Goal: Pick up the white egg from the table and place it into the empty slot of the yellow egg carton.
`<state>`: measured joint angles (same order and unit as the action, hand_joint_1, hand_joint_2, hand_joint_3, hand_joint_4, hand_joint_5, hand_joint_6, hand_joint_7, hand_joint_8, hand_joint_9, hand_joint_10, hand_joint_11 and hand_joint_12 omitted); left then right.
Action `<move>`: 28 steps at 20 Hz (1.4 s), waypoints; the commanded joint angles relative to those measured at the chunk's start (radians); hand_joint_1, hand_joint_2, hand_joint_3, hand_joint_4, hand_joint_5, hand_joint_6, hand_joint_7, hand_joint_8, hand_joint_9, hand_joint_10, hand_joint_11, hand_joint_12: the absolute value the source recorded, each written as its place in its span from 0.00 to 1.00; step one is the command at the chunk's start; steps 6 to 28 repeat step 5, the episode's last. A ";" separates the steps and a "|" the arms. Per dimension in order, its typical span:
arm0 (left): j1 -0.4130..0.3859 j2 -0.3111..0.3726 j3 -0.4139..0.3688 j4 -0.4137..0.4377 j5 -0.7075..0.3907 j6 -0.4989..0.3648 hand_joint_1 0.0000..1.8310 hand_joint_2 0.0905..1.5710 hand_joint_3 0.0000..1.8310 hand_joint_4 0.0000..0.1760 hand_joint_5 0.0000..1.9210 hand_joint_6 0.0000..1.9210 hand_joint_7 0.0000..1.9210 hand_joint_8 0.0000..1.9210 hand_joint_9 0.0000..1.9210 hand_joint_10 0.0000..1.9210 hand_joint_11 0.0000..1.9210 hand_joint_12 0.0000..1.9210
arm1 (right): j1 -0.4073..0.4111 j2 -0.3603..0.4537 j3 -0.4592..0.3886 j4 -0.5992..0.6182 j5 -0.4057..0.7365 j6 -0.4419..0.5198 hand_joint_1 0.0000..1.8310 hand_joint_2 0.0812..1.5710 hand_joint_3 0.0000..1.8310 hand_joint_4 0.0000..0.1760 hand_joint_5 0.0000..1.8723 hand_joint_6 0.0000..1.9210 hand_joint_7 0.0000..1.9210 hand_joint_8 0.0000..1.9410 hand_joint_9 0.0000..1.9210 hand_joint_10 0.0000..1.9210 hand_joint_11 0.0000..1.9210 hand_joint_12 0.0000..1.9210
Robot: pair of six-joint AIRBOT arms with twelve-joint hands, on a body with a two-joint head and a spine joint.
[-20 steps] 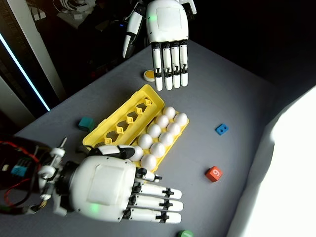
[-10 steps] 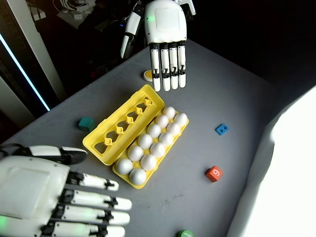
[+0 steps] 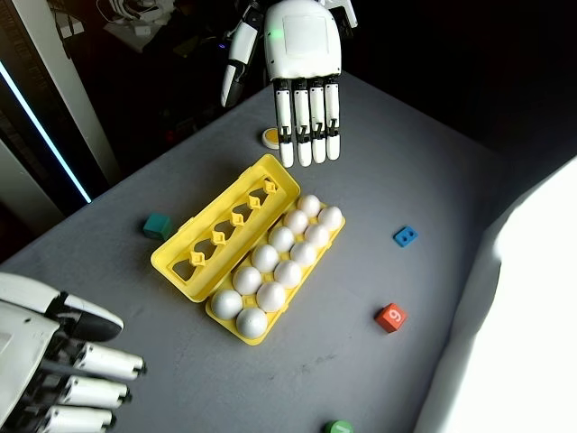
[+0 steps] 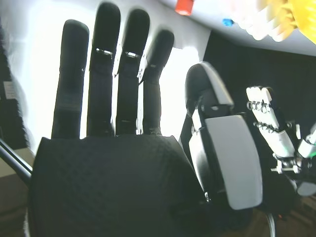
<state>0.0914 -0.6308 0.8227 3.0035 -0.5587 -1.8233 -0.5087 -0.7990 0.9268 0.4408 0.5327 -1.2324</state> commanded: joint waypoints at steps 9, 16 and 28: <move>-0.006 0.006 -0.002 0.008 0.089 -0.002 0.00 0.72 0.00 0.00 0.01 0.00 0.00 0.00 0.00 0.00 0.00 0.00 | 0.001 0.014 -0.002 -0.005 0.120 -0.003 0.29 0.98 0.00 0.48 0.71 1.00 0.81 1.00 0.84 1.00 0.91 1.00; -0.006 0.006 -0.002 0.008 0.089 -0.002 0.00 0.72 0.00 0.00 0.01 0.00 0.00 0.00 0.00 0.00 0.00 0.00 | 0.001 0.014 -0.002 -0.005 0.120 -0.003 0.29 0.98 0.00 0.48 0.71 1.00 0.81 1.00 0.84 1.00 0.91 1.00; -0.006 0.006 -0.002 0.008 0.089 -0.002 0.00 0.72 0.00 0.00 0.01 0.00 0.00 0.00 0.00 0.00 0.00 0.00 | 0.001 0.014 -0.002 -0.005 0.120 -0.003 0.29 0.98 0.00 0.48 0.71 1.00 0.81 1.00 0.84 1.00 0.91 1.00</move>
